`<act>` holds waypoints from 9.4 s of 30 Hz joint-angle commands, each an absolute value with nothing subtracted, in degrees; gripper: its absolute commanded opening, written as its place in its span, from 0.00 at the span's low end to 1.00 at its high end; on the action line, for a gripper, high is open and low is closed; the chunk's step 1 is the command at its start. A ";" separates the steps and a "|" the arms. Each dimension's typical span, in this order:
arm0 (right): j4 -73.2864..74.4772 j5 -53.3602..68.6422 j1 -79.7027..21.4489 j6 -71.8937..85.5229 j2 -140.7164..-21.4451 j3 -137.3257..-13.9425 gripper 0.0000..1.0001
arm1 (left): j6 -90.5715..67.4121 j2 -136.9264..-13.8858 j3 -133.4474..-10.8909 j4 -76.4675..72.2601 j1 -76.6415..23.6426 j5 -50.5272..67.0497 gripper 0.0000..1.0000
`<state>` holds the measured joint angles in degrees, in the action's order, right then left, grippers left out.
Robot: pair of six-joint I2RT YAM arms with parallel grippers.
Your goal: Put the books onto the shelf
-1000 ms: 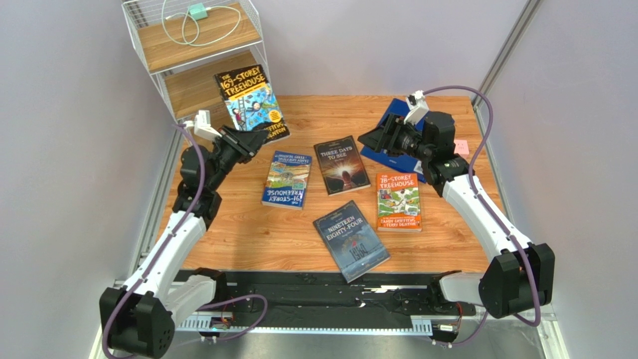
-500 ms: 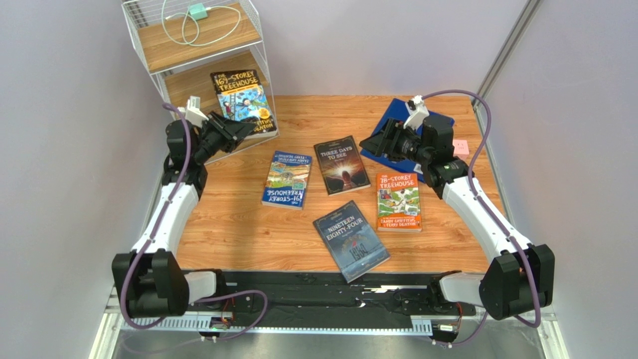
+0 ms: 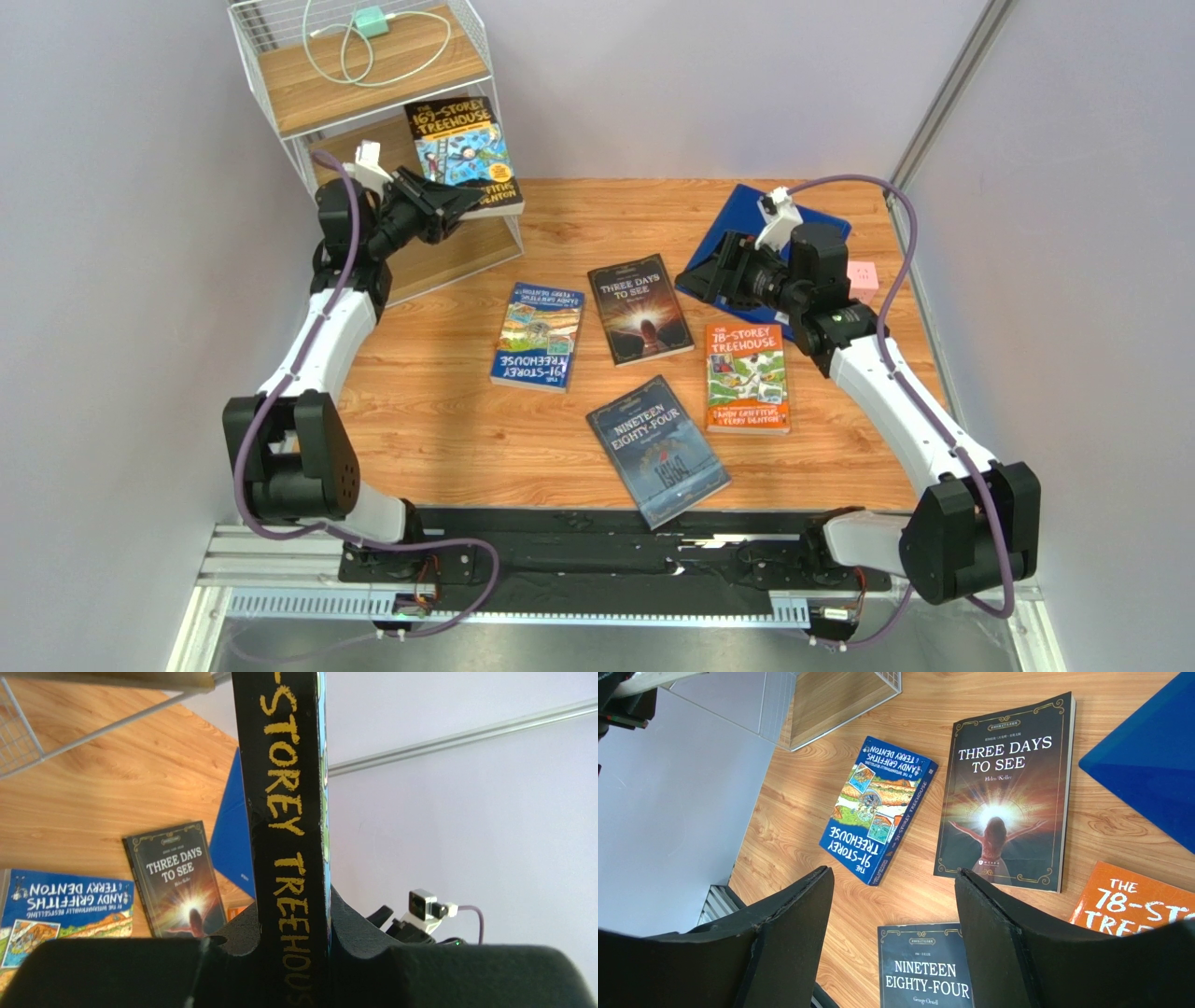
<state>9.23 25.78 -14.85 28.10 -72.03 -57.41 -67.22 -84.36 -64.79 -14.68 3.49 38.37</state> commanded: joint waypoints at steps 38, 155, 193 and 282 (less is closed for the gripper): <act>6.07 27.68 -14.68 28.91 -69.08 -50.98 0.69 | -66.62 -98.35 -88.16 -0.26 4.31 31.91 0.58; 26.72 24.52 -19.95 21.44 -80.50 -43.60 0.66 | -51.41 -62.56 -27.41 8.45 -33.90 14.59 0.00; 22.60 42.36 -25.58 22.32 -86.39 -44.56 0.40 | -53.26 -96.59 -50.80 4.31 -48.69 8.35 0.00; 5.28 31.37 -26.02 34.98 -72.77 -62.93 0.78 | -64.60 -47.90 -28.74 -34.82 -4.41 20.91 0.00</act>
<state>5.76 31.77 -26.02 36.40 -72.73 -64.27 -61.17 -52.73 -25.50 -22.94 -7.60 15.70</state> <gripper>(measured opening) 0.777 0.240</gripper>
